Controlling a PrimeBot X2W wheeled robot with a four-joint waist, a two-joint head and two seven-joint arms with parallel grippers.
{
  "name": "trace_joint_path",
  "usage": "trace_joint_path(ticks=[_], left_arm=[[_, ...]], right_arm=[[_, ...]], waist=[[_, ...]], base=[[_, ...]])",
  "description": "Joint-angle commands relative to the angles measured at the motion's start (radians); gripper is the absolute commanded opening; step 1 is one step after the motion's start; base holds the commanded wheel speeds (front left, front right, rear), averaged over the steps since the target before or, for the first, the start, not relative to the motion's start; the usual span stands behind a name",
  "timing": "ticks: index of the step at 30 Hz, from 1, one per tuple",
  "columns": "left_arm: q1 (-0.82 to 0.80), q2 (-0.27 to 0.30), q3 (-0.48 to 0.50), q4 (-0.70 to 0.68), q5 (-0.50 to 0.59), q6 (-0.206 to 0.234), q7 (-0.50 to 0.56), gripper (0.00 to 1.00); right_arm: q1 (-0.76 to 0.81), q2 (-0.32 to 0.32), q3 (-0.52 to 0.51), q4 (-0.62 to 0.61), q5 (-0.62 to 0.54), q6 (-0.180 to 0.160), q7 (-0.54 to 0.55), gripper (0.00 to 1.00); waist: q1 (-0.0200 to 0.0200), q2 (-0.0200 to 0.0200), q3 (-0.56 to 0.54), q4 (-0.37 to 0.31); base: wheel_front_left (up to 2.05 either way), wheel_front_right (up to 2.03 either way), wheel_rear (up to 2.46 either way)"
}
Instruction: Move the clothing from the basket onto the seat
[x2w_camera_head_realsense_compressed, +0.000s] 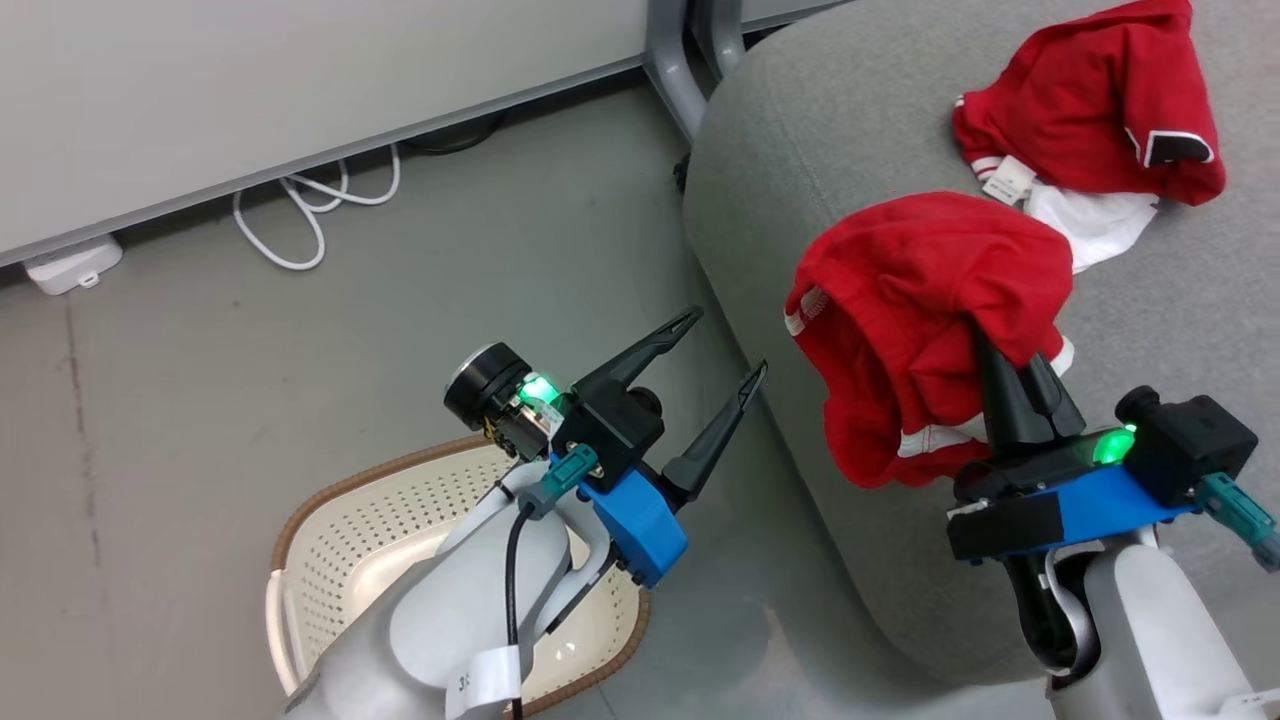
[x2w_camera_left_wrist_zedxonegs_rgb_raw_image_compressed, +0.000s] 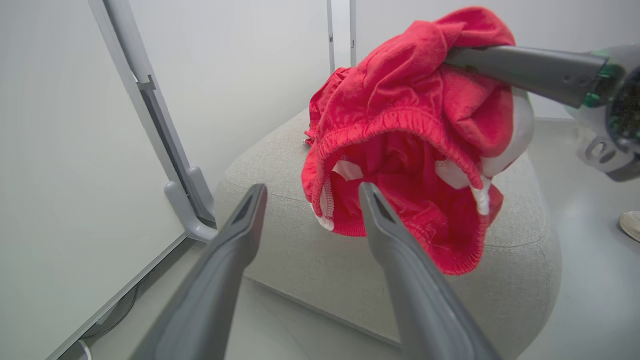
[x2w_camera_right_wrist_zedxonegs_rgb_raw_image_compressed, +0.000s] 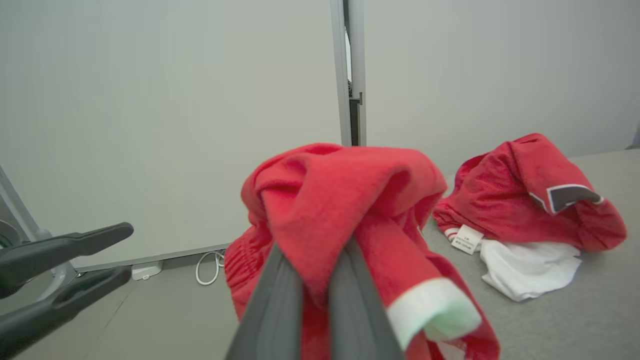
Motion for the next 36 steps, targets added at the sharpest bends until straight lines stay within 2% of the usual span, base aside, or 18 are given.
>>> trace_joint_path(ticks=[1,8,15,21,28,36], left_arm=[[-0.015,0.003,-0.004,-0.001,0.004,-0.003,-0.005,1.00],[-0.024,-0.009,-0.037,0.010,-0.002,-0.007,-0.005,1.00],[-0.028,-0.008,-0.050,0.016,-0.010,-0.008,-0.005,1.00],[-0.036,-0.002,-0.043,0.011,-0.012,-0.009,-0.005,1.00],[-0.087,0.002,-0.038,0.003,0.006,-0.003,-0.003,1.00],[-0.186,0.005,-0.047,-0.016,0.040,0.003,0.019,1.00]], right_arm=[[0.012,-0.003,-0.009,-0.009,-0.004,0.000,-0.004,0.00],[0.064,0.008,-0.061,-0.035,-0.004,0.000,-0.004,0.00],[0.094,0.019,-0.069,-0.048,-0.010,0.000,-0.004,0.00],[0.051,0.022,-0.068,-0.079,-0.016,0.000,-0.004,0.00],[-0.113,0.002,-0.128,-0.120,-0.015,0.000,-0.004,0.00],[-0.415,-0.071,-0.319,-0.162,-0.021,0.000,-0.004,0.00]], waist=[[0.0000,-0.0001,0.011,-0.027],[0.0000,-0.0001,0.018,-0.063],[0.0000,-0.0001,0.019,-0.070],[0.0000,-0.0001,0.036,-0.064],[0.0000,-0.0001,0.121,-0.043],[0.0000,-0.0001,0.300,-0.011]], base=[[0.00,0.00,0.00],[0.00,0.00,0.00],[0.00,0.00,0.00],[0.00,0.00,0.00],[0.00,0.00,0.00],[0.00,0.00,0.00]])
